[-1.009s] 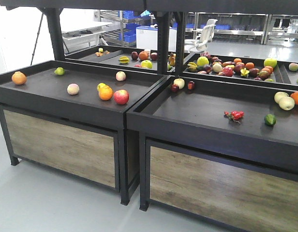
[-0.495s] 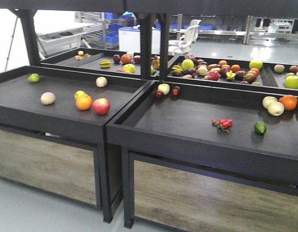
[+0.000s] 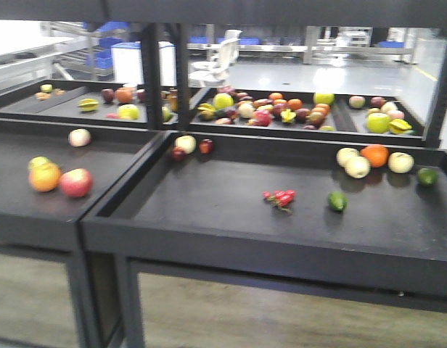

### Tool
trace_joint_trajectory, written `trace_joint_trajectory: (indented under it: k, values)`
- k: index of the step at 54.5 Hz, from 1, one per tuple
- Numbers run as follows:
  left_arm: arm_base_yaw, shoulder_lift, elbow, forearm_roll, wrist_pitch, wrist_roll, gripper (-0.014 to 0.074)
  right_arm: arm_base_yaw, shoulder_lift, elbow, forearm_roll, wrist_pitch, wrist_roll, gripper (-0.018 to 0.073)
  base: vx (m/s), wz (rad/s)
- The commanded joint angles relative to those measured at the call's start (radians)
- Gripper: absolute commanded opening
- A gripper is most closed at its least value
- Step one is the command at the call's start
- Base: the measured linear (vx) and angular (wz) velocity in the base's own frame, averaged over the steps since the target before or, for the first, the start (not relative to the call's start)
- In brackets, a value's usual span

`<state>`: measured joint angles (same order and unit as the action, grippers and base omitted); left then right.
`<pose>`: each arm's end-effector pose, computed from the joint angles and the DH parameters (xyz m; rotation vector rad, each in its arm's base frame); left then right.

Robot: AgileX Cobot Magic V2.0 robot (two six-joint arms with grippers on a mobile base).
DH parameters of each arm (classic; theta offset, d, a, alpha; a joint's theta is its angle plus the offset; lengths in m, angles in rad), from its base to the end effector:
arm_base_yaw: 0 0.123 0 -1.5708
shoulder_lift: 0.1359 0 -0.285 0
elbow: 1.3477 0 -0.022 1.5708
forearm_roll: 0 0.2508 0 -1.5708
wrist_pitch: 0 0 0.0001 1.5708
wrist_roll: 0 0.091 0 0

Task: Pick snacks and fruit into basket
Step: 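Drive up to the fruit table with the red chili peppers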

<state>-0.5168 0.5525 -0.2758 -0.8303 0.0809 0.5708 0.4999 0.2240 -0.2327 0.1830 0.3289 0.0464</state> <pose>0.1003 -0.0633 0.2564 0.2825 1.8345 -0.5990 0.0582 0.0379 0.2487 -0.2985 1.8099 0.5636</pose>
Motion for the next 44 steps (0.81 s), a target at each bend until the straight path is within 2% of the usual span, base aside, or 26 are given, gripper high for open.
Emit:
trace_joint_trajectory:
  k: [1, 30, 44]
  values:
    - [0.000, 0.000, -0.026, -0.011, -0.057, -0.007, 0.0002, -0.005, 0.008, -0.031, -0.002, -0.077, -0.008, -0.0008, 0.27, -0.33]
    - [0.000, 0.000, -0.026, -0.011, -0.057, -0.007, 0.0002, -0.005, 0.008, -0.031, -0.002, -0.077, -0.008, -0.0008, 0.25, -0.37]
    - [0.000, 0.000, -0.026, -0.011, -0.058, -0.007, 0.0002, -0.005, 0.008, -0.031, -0.002, -0.079, -0.008, -0.0008, 0.24, -0.16]
